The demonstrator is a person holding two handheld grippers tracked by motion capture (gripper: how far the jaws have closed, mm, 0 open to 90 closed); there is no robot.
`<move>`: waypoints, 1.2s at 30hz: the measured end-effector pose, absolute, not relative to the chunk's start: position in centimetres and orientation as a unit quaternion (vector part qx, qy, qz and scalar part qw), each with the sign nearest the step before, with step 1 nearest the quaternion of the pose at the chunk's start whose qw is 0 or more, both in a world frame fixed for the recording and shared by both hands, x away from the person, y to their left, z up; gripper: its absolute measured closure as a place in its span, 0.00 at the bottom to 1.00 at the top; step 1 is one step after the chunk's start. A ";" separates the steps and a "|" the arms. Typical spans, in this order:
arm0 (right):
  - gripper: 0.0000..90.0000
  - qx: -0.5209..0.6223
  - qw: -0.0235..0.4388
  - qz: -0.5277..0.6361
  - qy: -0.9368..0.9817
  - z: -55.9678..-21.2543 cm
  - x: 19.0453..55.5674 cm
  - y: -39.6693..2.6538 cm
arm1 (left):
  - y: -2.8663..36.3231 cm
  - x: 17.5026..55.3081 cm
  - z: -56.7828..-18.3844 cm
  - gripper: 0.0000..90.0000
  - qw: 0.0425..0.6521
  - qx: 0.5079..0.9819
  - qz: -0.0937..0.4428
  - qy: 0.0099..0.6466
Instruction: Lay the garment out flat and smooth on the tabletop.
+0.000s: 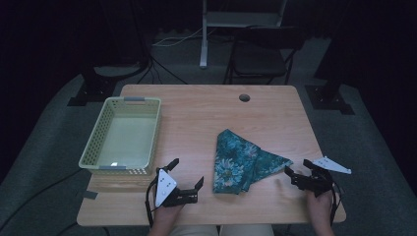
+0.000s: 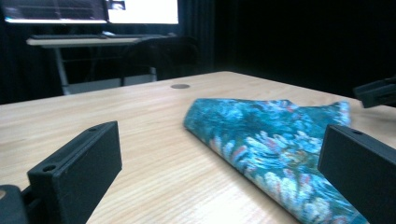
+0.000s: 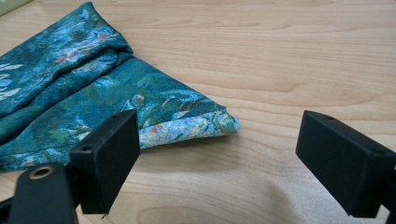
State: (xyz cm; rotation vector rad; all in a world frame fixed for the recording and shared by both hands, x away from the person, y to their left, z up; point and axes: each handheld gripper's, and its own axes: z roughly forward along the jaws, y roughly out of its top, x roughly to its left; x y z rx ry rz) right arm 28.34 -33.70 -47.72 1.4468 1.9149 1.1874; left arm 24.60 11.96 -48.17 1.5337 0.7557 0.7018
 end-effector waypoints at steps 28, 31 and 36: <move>0.15 0.527 0.223 0.435 0.695 -47.7 28.5 -33.8 | 8.9 26.4 -45.2 0.04 0.524 0.774 0.136 0.328; 0.15 0.527 0.222 0.435 0.695 -47.7 28.5 -33.7 | 7.8 26.8 -44.7 0.04 0.521 0.777 0.127 0.330; 0.15 0.526 0.215 0.433 0.699 -47.8 28.6 -33.7 | 6.0 27.5 -43.9 0.04 0.522 0.781 0.113 0.324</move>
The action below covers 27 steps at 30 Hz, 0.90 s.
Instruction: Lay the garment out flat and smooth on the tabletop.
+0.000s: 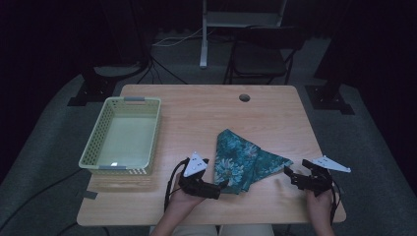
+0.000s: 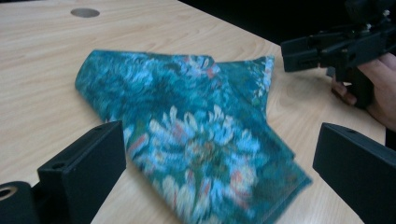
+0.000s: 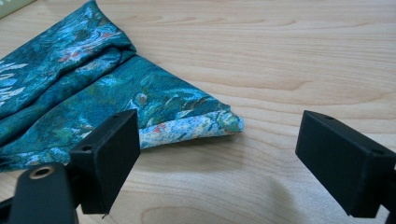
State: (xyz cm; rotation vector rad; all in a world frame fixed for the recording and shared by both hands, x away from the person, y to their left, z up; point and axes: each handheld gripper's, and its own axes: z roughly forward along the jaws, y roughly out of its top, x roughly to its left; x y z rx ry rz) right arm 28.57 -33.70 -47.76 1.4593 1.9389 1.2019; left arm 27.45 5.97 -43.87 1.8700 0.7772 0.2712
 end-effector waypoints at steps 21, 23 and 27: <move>0.15 0.528 0.206 0.439 0.697 -47.8 28.6 -33.9 | -4.1 32.5 -43.1 0.16 0.473 0.825 0.102 0.292; 0.15 0.527 0.206 0.440 0.698 -47.8 28.6 -33.9 | -4.5 32.7 -43.3 0.17 0.467 0.826 0.105 0.299; 0.15 0.526 0.204 0.440 0.699 -47.8 28.6 -33.9 | -5.9 33.8 -44.3 0.18 0.432 0.840 0.098 0.314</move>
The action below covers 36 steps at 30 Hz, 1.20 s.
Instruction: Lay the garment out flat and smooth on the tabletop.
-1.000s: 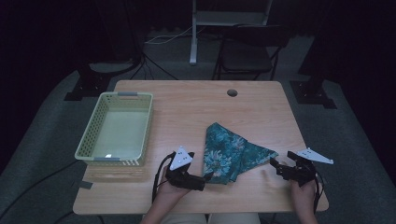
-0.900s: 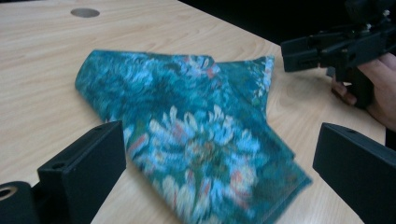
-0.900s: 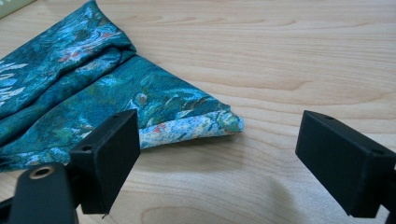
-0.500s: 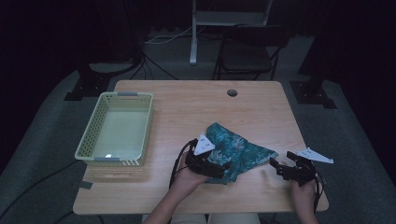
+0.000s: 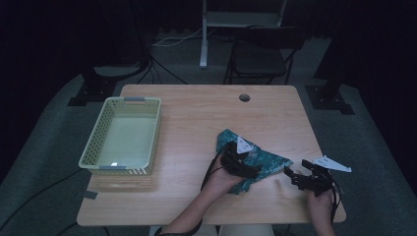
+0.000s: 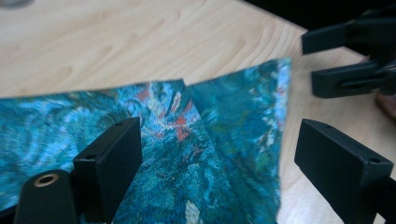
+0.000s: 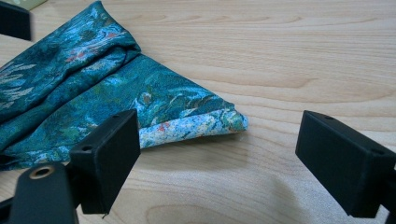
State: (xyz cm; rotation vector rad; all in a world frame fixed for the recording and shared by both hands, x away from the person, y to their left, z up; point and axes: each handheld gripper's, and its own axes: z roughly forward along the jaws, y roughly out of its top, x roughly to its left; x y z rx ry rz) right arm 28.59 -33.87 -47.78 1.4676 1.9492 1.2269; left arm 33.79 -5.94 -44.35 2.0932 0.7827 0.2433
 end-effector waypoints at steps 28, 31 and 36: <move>0.15 0.525 0.196 0.433 0.706 -47.8 28.8 -33.8 | -3.1 34.6 -44.7 0.95 0.454 0.822 0.091 0.331; 0.15 0.526 0.194 0.433 0.706 -47.8 28.8 -33.8 | -1.8 34.8 -44.1 0.95 0.458 0.814 0.101 0.342; 0.15 0.526 0.194 0.432 0.706 -47.8 28.8 -33.8 | 1.1 34.9 -43.2 0.95 0.473 0.793 0.117 0.365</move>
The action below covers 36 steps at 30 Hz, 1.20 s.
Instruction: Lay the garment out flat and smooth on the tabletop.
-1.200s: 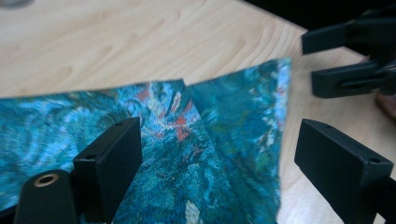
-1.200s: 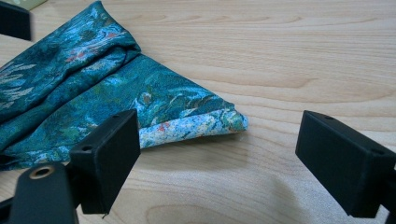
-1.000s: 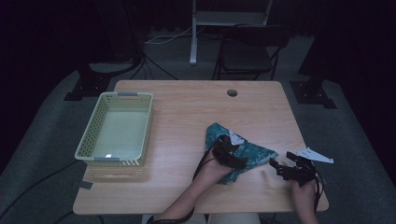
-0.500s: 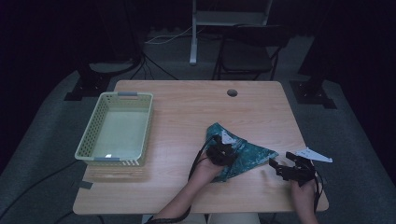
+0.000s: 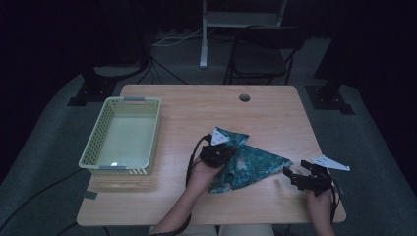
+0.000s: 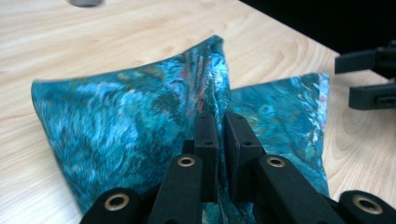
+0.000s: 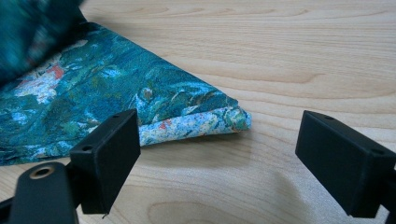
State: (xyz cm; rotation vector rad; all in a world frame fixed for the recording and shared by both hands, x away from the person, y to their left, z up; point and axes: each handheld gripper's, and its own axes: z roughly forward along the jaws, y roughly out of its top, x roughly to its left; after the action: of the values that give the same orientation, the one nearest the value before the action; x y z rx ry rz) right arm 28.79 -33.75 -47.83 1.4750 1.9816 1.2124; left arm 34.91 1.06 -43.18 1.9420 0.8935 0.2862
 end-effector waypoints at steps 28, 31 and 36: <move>0.15 0.529 0.186 0.422 0.712 -47.9 29.0 -33.6 | 13.4 33.2 -46.8 0.81 0.427 0.726 0.216 0.494; 0.15 0.528 0.186 0.422 0.713 -47.9 29.0 -33.6 | 13.7 32.7 -47.4 0.75 0.436 0.723 0.208 0.494; 0.15 0.528 0.187 0.421 0.713 -47.9 29.0 -33.6 | 14.2 31.7 -47.7 0.50 0.486 0.712 0.205 0.464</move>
State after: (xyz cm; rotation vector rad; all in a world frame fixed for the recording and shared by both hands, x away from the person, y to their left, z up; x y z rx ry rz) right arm 29.01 -33.57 -47.88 1.4858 2.0074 1.1852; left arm 31.66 14.21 -47.65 1.7325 1.1285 0.4997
